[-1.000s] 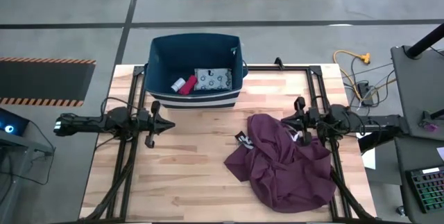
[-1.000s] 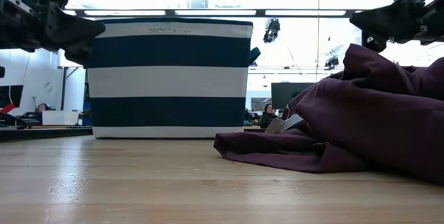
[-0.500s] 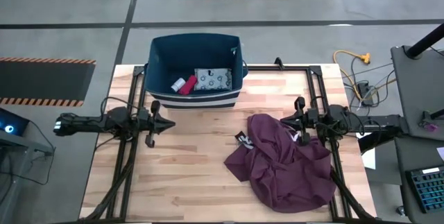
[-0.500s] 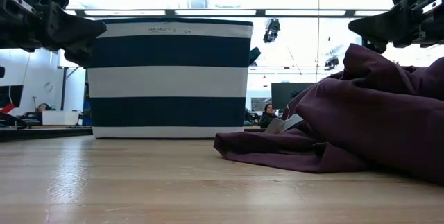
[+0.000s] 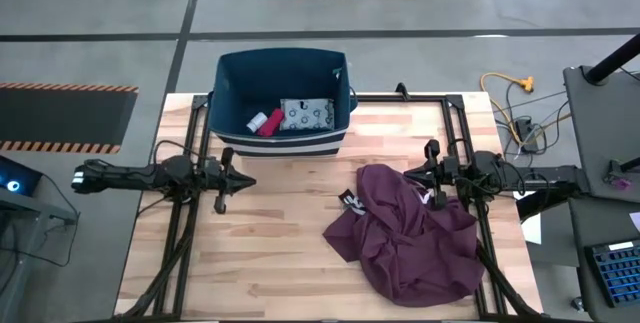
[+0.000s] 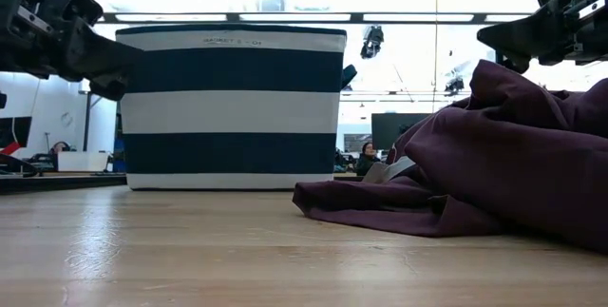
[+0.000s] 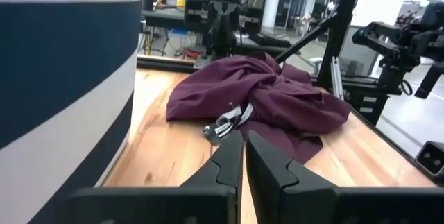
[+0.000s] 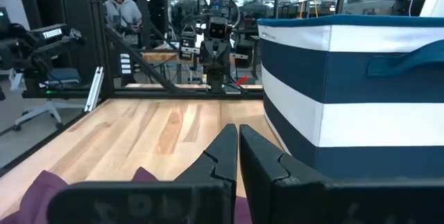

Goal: Pick & place medical supplies in basket/bin
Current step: Return to Home Position

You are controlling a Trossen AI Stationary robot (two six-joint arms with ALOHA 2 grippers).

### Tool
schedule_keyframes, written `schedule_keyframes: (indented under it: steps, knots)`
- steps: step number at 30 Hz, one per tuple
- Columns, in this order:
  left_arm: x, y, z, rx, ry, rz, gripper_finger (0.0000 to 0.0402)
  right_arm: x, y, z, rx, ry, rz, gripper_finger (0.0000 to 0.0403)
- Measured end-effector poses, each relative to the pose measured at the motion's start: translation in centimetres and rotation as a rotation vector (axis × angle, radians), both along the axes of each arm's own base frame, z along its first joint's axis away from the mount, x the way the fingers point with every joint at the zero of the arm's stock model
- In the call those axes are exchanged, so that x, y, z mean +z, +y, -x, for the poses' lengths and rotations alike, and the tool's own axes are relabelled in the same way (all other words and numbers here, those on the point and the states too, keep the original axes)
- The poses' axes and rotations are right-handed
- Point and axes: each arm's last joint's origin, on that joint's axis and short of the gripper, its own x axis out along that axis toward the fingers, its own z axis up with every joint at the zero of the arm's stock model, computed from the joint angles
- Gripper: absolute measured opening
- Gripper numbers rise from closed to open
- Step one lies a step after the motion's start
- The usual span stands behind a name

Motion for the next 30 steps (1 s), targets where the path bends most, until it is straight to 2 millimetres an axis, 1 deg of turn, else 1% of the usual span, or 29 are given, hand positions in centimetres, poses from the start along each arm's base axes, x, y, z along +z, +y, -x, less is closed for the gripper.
schedule_keyframes:
  steps: [30]
  knots:
    - [-1.4,0.0,-0.8,0.000,0.156,-0.006,0.0001,0.0,0.0,0.0,0.000,-0.001,0.000,0.0009]
